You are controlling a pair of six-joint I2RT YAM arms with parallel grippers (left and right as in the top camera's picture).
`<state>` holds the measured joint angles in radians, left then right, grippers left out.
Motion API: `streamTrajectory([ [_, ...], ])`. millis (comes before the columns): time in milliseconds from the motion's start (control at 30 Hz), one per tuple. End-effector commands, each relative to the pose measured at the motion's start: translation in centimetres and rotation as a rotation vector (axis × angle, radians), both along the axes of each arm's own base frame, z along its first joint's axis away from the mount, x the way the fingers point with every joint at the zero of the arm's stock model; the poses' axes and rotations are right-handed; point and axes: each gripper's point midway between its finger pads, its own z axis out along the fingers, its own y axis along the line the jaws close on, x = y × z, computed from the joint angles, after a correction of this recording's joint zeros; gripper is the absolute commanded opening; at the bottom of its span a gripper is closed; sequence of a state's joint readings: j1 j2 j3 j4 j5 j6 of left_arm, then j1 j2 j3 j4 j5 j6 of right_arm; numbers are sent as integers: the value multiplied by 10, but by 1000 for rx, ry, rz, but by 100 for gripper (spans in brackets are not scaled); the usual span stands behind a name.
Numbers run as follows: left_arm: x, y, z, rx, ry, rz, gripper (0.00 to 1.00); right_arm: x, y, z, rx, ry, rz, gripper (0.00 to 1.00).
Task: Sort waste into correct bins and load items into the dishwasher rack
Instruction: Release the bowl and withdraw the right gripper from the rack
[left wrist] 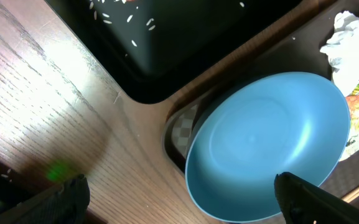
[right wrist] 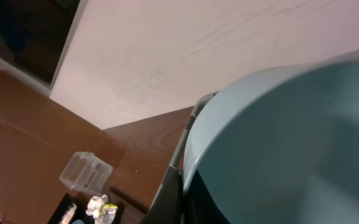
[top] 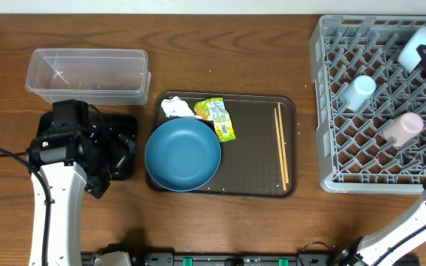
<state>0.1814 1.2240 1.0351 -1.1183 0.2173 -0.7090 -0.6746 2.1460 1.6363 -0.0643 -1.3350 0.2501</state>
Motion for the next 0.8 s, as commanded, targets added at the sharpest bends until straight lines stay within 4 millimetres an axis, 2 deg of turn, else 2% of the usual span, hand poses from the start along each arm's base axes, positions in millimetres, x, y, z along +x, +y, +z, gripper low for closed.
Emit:
streamTrajectory([
  [0,3,2,4,16,-9,-5,98,5,1,-6,-2,15,-11,1],
  [300,3,2,4,16,-9,-5,98,12,-5,-37,19,55,-28,1],
  [533,3,2,4,16,-10,-5,98,11,-12,-40,23,58,-42,2],
  [767,3,3,4,16,-11,-5,98,1,-40,-39,106,118,-115,6],
])
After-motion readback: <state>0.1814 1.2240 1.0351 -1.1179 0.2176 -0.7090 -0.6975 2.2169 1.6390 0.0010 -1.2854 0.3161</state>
